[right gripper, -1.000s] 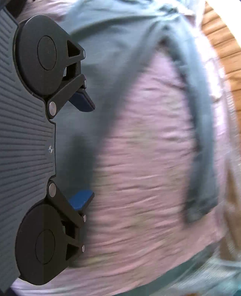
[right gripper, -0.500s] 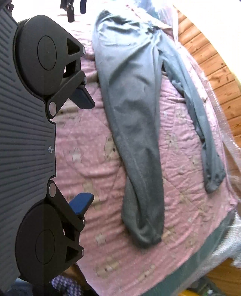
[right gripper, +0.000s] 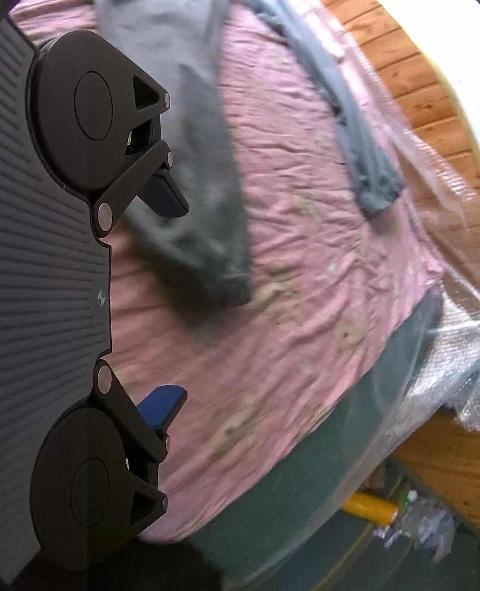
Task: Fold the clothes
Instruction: 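Grasp a garment leg end with the right gripper and pull it straight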
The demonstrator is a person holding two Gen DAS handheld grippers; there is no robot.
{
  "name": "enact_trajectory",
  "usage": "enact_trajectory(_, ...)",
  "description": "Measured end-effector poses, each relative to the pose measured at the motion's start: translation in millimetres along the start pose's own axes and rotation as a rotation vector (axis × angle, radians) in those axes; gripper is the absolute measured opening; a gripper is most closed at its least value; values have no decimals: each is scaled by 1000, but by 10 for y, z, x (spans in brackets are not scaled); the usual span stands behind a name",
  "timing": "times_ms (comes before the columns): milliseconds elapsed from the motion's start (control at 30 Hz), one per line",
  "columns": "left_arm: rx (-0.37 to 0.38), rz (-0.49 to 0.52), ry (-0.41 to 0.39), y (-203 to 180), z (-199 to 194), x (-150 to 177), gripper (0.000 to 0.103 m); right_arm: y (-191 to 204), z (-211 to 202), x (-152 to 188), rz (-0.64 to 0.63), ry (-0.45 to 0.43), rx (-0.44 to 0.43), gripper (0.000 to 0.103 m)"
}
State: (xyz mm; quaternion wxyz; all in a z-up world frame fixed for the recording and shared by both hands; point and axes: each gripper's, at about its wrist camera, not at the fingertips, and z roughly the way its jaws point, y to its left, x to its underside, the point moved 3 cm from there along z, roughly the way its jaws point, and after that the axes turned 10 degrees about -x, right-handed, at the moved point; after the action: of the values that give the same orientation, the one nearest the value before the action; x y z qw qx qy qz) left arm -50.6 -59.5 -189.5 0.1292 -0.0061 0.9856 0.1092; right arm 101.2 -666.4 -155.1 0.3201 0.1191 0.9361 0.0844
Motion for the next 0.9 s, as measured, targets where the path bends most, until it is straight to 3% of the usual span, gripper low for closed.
enact_trajectory(67, -29, -10, 24, -99, -8, 51, 92, -76, 186, -89, -1, -4, -67, 92)
enact_trajectory(100, -44, -16, 37, -158, -21, 71, 92, -98, 295, -123, -9, 13, -97, 76)
enact_trajectory(133, -55, -20, 44, -211, -50, 80, 92, -81, 397, -158, -36, 41, -116, 49)
enact_trajectory(167, -62, -23, 45, -259, -93, 77, 92, -41, 477, -203, -74, 65, -129, 43)
enact_trajectory(200, -68, -28, 36, -295, -150, 68, 92, 9, 507, -283, -106, 76, -159, 13)
enact_trajectory(233, -74, -35, 24, -326, -211, 59, 92, 75, 421, -433, -129, 42, -206, 13)
enact_trajectory(333, -97, -79, 13, -307, -344, 5, 92, 293, -153, -957, -206, -173, -342, 13)
enact_trajectory(500, -118, -146, 17, -197, -410, -20, 92, 445, -955, -996, -420, -356, -426, 16)
enact_trajectory(567, -117, -162, 35, -144, -343, -10, 92, 350, -845, -734, -470, -305, -380, 24)
enact_trajectory(600, -115, -162, 45, -125, -290, -19, 92, 232, -656, -524, -468, -230, -347, 41)
enact_trajectory(633, -119, -152, 53, -108, -234, -47, 92, 113, -453, -310, -461, -129, -319, 49)
enact_trajectory(667, -124, -139, 61, -92, -180, -80, 92, 3, -244, -85, -456, -10, -287, 52)
enact_trajectory(700, -130, -126, 68, -75, -126, -114, 92, -82, -124, 91, -452, 71, -264, 47)
enact_trajectory(767, -130, -102, 64, -15, -20, -240, 92, -190, -213, 198, -381, 73, -291, 52)
enact_trajectory(833, -138, -102, 75, 68, 107, -417, 92, -291, -347, 104, -249, 18, -358, 77)
enact_trajectory(900, -139, -125, 86, 133, 221, -617, 92, -393, -413, -138, -110, -64, -386, 80)
